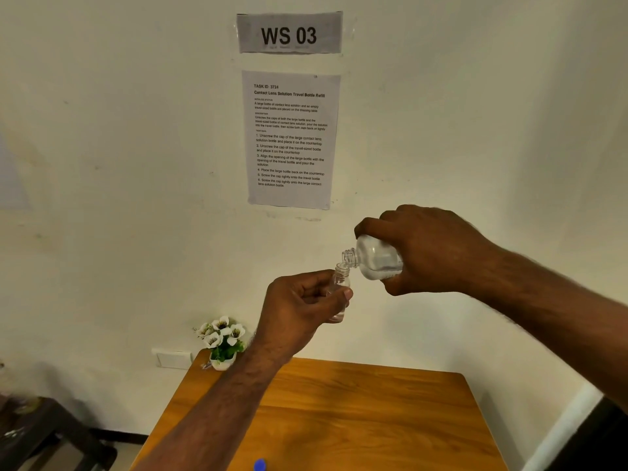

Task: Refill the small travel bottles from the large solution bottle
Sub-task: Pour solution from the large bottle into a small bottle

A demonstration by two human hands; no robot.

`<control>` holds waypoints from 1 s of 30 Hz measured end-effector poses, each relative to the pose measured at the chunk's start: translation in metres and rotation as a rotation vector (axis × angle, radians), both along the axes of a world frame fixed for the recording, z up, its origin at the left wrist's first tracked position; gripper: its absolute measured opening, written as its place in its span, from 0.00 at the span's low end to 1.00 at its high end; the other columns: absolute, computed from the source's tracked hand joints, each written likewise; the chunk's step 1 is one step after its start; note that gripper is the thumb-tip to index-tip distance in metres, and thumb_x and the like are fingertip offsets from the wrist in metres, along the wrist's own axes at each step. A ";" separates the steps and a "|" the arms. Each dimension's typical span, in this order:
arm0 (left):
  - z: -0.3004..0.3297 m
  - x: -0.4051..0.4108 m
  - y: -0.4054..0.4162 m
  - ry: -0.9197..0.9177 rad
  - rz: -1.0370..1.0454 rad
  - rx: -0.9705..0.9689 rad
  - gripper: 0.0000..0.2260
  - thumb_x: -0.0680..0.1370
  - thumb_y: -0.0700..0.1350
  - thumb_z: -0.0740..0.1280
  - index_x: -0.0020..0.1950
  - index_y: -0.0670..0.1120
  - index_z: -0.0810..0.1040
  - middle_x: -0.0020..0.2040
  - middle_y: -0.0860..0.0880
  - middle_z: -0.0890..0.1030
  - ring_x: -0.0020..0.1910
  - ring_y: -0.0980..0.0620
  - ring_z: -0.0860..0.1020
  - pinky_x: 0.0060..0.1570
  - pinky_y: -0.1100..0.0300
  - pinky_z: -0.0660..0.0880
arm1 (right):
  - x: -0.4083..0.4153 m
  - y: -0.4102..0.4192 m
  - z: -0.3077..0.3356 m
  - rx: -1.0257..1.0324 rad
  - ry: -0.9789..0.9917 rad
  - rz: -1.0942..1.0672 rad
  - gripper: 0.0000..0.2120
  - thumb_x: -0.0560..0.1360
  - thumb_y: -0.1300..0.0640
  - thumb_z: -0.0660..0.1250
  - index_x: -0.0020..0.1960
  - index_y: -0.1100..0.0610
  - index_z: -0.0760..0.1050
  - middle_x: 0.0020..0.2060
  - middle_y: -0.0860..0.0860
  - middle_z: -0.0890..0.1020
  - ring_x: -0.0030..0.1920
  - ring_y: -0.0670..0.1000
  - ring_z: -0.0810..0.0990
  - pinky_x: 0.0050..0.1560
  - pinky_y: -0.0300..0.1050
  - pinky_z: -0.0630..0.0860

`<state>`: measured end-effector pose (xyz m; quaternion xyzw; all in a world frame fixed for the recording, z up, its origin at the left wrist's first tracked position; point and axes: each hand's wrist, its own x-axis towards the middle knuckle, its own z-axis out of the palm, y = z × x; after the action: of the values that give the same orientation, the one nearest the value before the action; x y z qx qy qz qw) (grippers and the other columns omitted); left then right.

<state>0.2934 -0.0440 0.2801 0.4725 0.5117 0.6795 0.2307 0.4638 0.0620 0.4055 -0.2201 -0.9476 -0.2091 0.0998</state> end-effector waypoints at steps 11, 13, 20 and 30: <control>-0.001 -0.001 -0.001 -0.021 -0.005 -0.008 0.14 0.73 0.38 0.76 0.59 0.40 0.84 0.44 0.43 0.88 0.43 0.42 0.87 0.42 0.47 0.85 | -0.002 -0.001 -0.001 0.005 -0.004 -0.002 0.34 0.63 0.40 0.71 0.67 0.38 0.62 0.48 0.42 0.77 0.47 0.49 0.74 0.43 0.47 0.77; -0.001 -0.001 -0.001 -0.021 -0.006 -0.006 0.14 0.73 0.37 0.76 0.58 0.40 0.85 0.44 0.43 0.88 0.43 0.42 0.87 0.42 0.47 0.85 | -0.002 -0.001 0.000 0.010 -0.005 -0.005 0.34 0.63 0.40 0.71 0.66 0.38 0.62 0.48 0.41 0.77 0.47 0.49 0.74 0.43 0.47 0.77; -0.001 -0.002 -0.002 -0.016 -0.002 -0.003 0.14 0.73 0.37 0.76 0.59 0.40 0.84 0.44 0.42 0.88 0.43 0.42 0.87 0.41 0.48 0.85 | -0.004 -0.003 0.001 0.020 -0.006 -0.006 0.33 0.63 0.41 0.70 0.66 0.38 0.63 0.47 0.42 0.77 0.46 0.49 0.74 0.42 0.47 0.76; -0.001 -0.004 -0.005 -0.027 -0.002 0.004 0.13 0.73 0.37 0.76 0.58 0.41 0.85 0.44 0.41 0.88 0.44 0.40 0.87 0.43 0.45 0.85 | -0.007 -0.005 0.000 0.016 -0.011 -0.005 0.34 0.63 0.40 0.71 0.66 0.38 0.62 0.49 0.42 0.78 0.47 0.49 0.74 0.43 0.47 0.76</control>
<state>0.2896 -0.0488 0.2788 0.4643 0.5069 0.6865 0.2372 0.4569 0.0573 0.4056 -0.2204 -0.9459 -0.2180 0.0956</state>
